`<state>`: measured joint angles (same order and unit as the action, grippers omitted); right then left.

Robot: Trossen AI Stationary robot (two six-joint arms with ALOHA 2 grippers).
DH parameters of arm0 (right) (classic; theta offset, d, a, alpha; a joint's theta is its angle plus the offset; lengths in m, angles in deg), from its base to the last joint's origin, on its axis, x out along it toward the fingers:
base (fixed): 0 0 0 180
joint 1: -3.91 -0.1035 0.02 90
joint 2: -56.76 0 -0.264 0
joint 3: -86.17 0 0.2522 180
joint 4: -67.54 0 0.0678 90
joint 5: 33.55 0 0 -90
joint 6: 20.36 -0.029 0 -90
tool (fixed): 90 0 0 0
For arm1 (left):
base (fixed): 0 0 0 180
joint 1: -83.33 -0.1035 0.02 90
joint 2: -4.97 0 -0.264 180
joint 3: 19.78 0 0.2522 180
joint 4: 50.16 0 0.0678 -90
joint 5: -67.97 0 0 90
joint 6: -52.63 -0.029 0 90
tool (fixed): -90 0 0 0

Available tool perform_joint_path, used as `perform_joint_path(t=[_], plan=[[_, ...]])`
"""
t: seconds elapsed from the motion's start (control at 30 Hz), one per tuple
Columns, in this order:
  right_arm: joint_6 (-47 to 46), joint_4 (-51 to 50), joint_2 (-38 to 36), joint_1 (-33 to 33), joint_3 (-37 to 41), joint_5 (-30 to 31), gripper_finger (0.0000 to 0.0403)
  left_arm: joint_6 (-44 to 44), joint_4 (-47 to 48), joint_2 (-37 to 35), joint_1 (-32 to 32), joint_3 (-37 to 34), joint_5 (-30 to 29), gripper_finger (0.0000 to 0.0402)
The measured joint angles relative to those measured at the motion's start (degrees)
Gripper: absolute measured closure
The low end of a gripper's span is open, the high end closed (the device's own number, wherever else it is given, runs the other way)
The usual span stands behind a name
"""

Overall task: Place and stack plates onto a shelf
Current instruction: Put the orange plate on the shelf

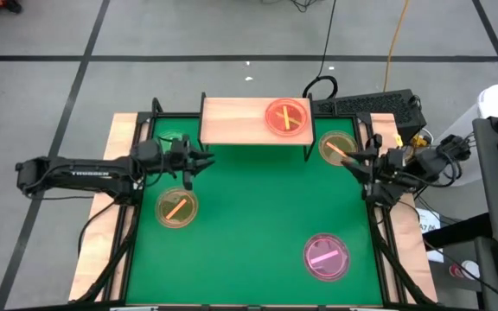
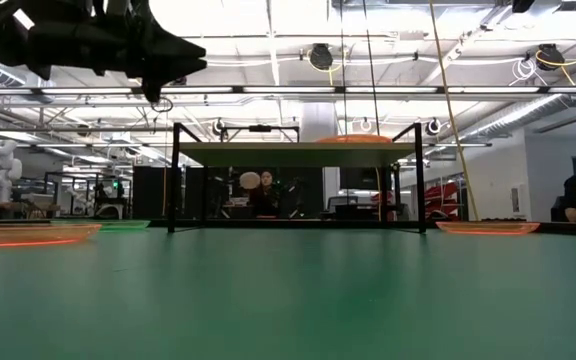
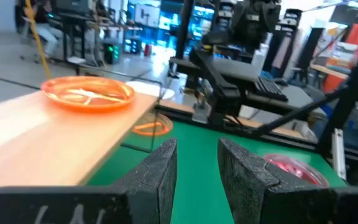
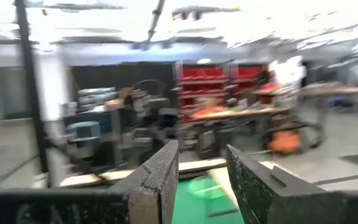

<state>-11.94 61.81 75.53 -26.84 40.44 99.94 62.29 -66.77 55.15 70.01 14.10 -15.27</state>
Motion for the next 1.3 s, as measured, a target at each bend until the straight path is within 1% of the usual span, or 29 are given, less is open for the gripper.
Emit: perform_joint_path(t=[0.1, 0.17, 0.23, 0.37, 0.5, 0.57, 0.6, 0.67, 0.73, 0.8, 0.93, 1.0, 1.1, 1.17, 1.23, 1.3], plan=[[3.64, 13.44, 1.54, 0.02, 4.32, 4.29, 0.0287, -0.33, -0.06, -0.12, -0.35, 0.0, 0.0, 0.0282], [4.8, 20.87, 3.62, 0.02, 7.94, 4.6, 0.0287, -0.35, 0.2, -0.12, -0.52, -0.04, 0.02, 0.0282], [6.71, 24.83, 6.18, 0.02, 10.66, 4.58, 0.0287, -0.41, 0.14, -0.12, -0.52, -0.04, 0.03, 0.0282], [7.91, 26.64, 9.79, 0.6, 13.4, 4.75, 0.0287, -0.48, 0.16, -0.1, -0.52, -0.04, -0.13, 0.0282], [7.42, 27.25, 11.5, 2.04, 13.7, 5.27, 0.0287, -0.48, 0.17, -0.1, -0.52, -0.04, -0.44, 0.0282], [7.34, 28.54, 12.16, 2.72, 13.7, 7.49, 0.0287, -0.48, 0.19, -0.08, -0.52, -0.04, -0.44, 0.0282], [7.52, 29.39, 12.58, 3.17, 13.48, 9.9, 0.0287, -0.48, 0.2, -0.08, -0.52, -0.04, -0.61, 0.0282], [10.42, 28.96, 13.76, 4.21, 11.16, 15.55, 0.0287, -0.48, 0.24, -0.05, -0.52, -0.04, -0.84, 0.0282], [14.61, 26.02, 15.53, 4.63, 7.12, 20.8, 0.0287, -0.48, 0.24, -0.05, -0.52, -0.04, -1.03, 0.0282], [17.29, 20.41, 17.85, 4.59, 2.1, 25.63, 0.0287, -0.48, 0.26, 0.1, -0.5, -0.04, -1.66, 0.0282], [19.22, 7.73, 23.67, 4.59, -5.83, 36.49, 0.0287, -0.46, 0.63, 0.1, -0.52, -0.04, -1.9, 0.0282], [20.21, 6.22, 26.38, 4.59, -6.97, 40.42, 0.0287, -0.46, 0.63, 0.1, -0.5, -0.04, -1.91, 0.0282], [22.55, 5.88, 29.78, 4.59, -6.72, 44.93, 0.0287, -0.46, 0.68, 0.1, -0.52, -0.04, -1.93, 0.0282], [22.69, 5.82, 31.93, 5.04, -6.22, 46.49, 0.0287, -0.46, 0.95, 0.1, -0.52, -0.04, -1.93, 0.0282], [21.68, 6.57, 34.06, 5.54, -5.71, 45.77, 0.0287, -0.46, 1.49, 0.1, -0.51, -0.04, -1.93, 0.0282], [21.32, 8.48, 36.13, 5.62, -5.68, 40.87, 0.0287, -0.44, 1.85, 0.1, -0.52, -0.04, -1.93, 0.0282]])
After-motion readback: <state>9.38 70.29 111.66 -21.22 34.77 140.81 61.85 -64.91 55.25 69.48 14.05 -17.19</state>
